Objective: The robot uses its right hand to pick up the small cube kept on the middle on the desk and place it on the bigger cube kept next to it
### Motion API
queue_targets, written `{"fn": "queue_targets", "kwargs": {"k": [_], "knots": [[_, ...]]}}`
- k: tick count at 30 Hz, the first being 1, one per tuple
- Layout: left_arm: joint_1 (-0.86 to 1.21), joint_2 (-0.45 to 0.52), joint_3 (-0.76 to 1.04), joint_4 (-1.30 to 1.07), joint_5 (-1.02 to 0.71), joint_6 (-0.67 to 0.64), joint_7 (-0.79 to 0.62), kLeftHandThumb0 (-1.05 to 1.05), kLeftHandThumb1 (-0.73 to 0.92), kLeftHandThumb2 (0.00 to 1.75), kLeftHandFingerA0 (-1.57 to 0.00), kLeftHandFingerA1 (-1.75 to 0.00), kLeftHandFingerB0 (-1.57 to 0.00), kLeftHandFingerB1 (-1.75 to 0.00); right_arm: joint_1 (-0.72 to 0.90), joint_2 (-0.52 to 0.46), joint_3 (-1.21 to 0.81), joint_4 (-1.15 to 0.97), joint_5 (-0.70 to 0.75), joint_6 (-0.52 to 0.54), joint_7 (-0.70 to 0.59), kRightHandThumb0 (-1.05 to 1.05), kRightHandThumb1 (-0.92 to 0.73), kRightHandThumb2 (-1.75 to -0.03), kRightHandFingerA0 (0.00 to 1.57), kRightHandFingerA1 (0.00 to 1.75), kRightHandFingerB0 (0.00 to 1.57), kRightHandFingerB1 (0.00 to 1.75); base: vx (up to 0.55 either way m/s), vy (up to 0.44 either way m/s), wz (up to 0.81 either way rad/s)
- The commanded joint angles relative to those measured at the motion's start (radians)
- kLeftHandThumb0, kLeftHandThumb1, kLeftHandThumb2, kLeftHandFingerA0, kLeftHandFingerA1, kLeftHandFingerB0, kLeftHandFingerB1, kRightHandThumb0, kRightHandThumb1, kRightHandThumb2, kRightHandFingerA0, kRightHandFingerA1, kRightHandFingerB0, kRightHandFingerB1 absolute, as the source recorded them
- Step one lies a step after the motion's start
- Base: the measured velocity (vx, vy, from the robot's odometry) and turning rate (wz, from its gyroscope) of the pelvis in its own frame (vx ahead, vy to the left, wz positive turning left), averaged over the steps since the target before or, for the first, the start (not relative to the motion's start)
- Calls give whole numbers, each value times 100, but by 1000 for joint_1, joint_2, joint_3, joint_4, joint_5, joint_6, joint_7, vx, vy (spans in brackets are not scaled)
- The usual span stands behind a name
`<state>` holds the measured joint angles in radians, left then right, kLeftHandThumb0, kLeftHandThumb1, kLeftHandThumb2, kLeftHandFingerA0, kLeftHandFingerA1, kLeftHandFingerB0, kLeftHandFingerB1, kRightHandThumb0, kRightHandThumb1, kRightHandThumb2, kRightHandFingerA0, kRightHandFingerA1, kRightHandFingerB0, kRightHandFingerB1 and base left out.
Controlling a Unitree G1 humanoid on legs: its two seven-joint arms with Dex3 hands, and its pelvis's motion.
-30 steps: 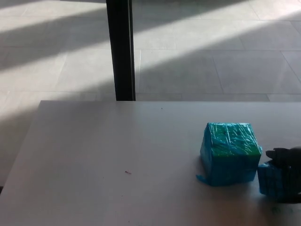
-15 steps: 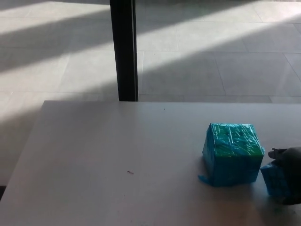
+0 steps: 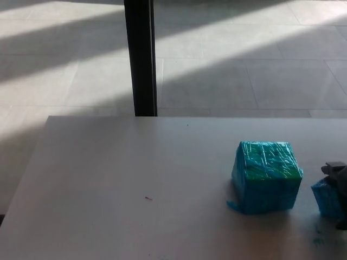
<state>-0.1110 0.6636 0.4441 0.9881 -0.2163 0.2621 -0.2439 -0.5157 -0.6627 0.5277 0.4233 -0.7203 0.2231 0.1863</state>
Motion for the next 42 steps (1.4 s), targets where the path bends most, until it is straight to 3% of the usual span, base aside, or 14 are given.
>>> {"fn": "queue_targets", "kwargs": {"k": [1,4,11,12,14,15,21,22,26,27,35,36,41,42], "knots": [[2,41,-23,21,28,-33,-17,-103,91,79,-43,-60,-38,-42,53,3,-91,116,-10,-103,-321,-32,-72,-71,85,159,82,60,0,0,0],[1,36,-15,17,18,-26,-13,-99,76,121,-39,-62,-29,-48,47,3,-115,128,4,-124,-346,-33,-69,-71,86,158,84,62,0,0,0],[12,32,-18,-6,19,-26,-9,-100,92,75,-42,-60,-39,-42,52,2,-189,114,44,-177,-392,-29,-68,-65,84,169,77,118,0,0,0],[10,33,-18,-1,19,-27,-9,-96,74,118,-38,-63,-33,-51,54,1,-197,105,47,-181,-391,-29,-67,-65,82,171,69,138,0,0,0],[10,33,-20,2,20,-26,-4,-101,92,77,-43,-62,-38,-42,63,4,-215,91,52,-184,-387,-36,-50,-95,111,130,81,108,0,0,0],[8,33,-21,8,21,-28,-3,-98,75,118,-38,-63,-33,-50,64,6,-231,86,63,-197,-387,-25,-66,-65,90,171,68,139,0,0,0],[10,37,-20,14,16,-22,-20,-99,92,74,-42,-61,-37,-42,69,57,-377,0,151,-187,-354,-24,-65,-67,86,169,85,99,0,0,0],[7,38,-21,17,16,-19,-16,-99,76,119,-40,-64,-34,-51,68,66,-403,-5,166,-205,-354,-25,-64,-73,85,171,85,102,0,0,0],[10,36,-14,15,7,-10,-13,-101,92,73,-41,-61,-38,-41,63,93,-471,-78,199,-209,-322,-21,-63,-74,85,174,77,120,0,0,0],[12,35,-14,10,7,-10,-15,-96,73,117,-39,-64,-35,-52,66,99,-484,-103,208,-211,-312,-21,-63,-76,89,173,81,112,0,0,0],[12,36,-22,21,14,-24,-10,-101,92,74,-45,-61,-40,-42,98,170,-529,-321,265,-162,-232,-22,-62,-91,87,170,81,119,0,0,0],[15,35,-22,16,15,-27,-10,-99,76,119,-40,-63,-34,-51,102,183,-523,-365,268,-155,-220,-24,-64,-80,88,168,85,109,0,0,0],[13,37,-23,15,14,-26,-16,-96,73,119,-39,-63,-32,-50,118,225,-492,-436,272,-178,-204,-22,-69,-70,88,166,85,99,0,0,0],[8,39,-20,24,12,-25,-18,-102,92,77,-43,-63,-36,-41,121,238,-479,-448,271,-180,-198,-22,-65,-73,88,163,86,100,0,0,0]]}}
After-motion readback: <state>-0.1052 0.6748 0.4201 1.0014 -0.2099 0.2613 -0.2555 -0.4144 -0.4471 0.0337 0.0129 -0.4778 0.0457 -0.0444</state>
